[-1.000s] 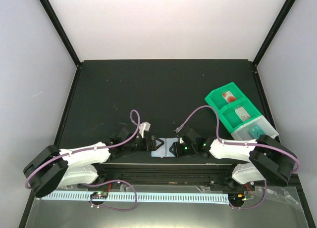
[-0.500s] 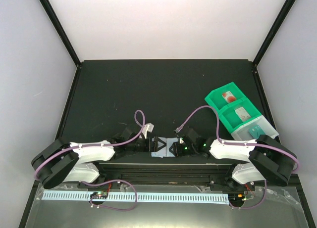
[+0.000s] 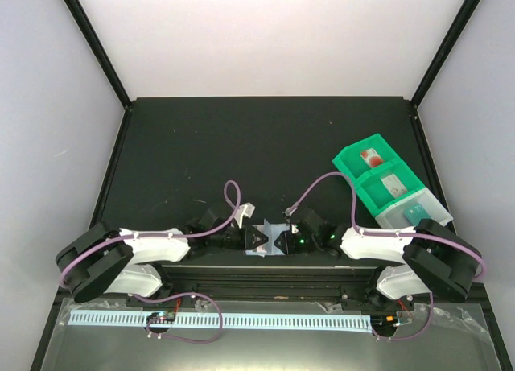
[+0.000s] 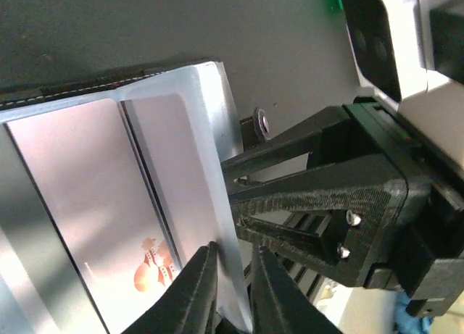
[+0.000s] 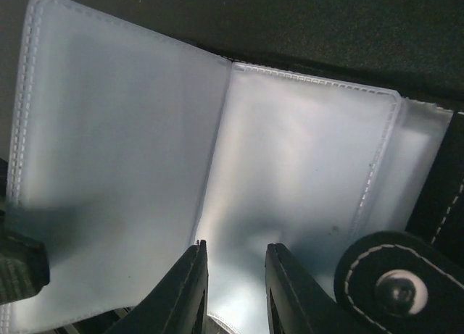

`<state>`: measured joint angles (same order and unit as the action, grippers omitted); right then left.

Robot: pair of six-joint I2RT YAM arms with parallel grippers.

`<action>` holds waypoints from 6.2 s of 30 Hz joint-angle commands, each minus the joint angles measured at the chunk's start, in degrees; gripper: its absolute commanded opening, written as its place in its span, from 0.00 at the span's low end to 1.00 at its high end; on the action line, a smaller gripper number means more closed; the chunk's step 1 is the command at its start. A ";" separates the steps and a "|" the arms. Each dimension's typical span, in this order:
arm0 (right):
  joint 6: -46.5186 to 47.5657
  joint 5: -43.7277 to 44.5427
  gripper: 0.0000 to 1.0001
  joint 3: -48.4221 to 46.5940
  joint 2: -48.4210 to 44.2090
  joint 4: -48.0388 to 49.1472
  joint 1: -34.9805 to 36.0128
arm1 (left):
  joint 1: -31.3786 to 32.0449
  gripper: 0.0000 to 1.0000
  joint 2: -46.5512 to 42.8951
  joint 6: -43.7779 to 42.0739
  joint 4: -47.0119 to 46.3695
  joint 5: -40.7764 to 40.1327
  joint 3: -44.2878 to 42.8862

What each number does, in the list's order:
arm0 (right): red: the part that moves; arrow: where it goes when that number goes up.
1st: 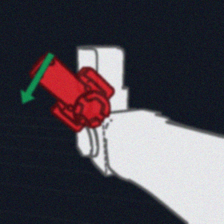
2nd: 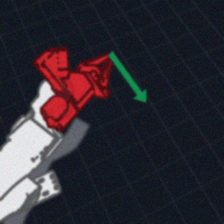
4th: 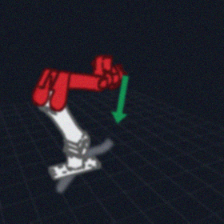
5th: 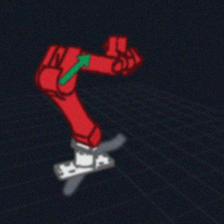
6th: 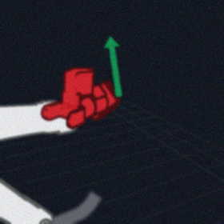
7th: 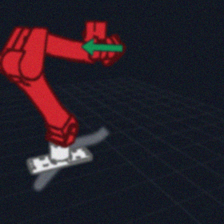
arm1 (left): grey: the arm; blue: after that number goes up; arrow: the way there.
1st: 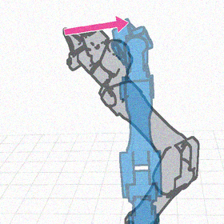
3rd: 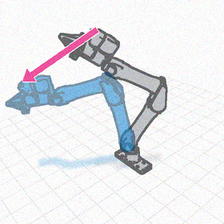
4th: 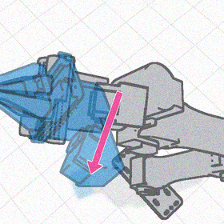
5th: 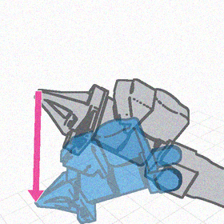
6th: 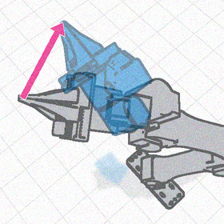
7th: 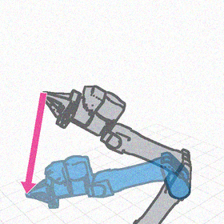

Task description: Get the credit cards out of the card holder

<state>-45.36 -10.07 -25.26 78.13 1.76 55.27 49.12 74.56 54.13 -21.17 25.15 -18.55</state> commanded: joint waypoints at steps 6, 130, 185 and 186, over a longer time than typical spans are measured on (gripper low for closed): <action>-0.01 1.55 0.26 1.74 -0.12 -0.05 0.45 | 1.05 0.17 2.28 0.18 -2.99 1.10 -3.08; -3.84 9.53 0.09 5.13 -3.33 -2.99 0.46 | 0.14 0.25 10.57 5.46 -9.55 -4.75 0.26; -2.84 10.39 0.07 5.25 -4.13 -3.50 0.41 | -0.52 0.02 6.15 7.64 -11.27 -5.57 3.73; -2.50 10.75 0.07 5.14 -4.74 -3.91 0.47 | -0.65 0.02 4.95 7.39 -10.04 -5.92 3.84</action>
<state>-49.41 -1.56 -20.56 74.37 4.80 55.31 49.12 83.09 63.55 -36.34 21.17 -14.46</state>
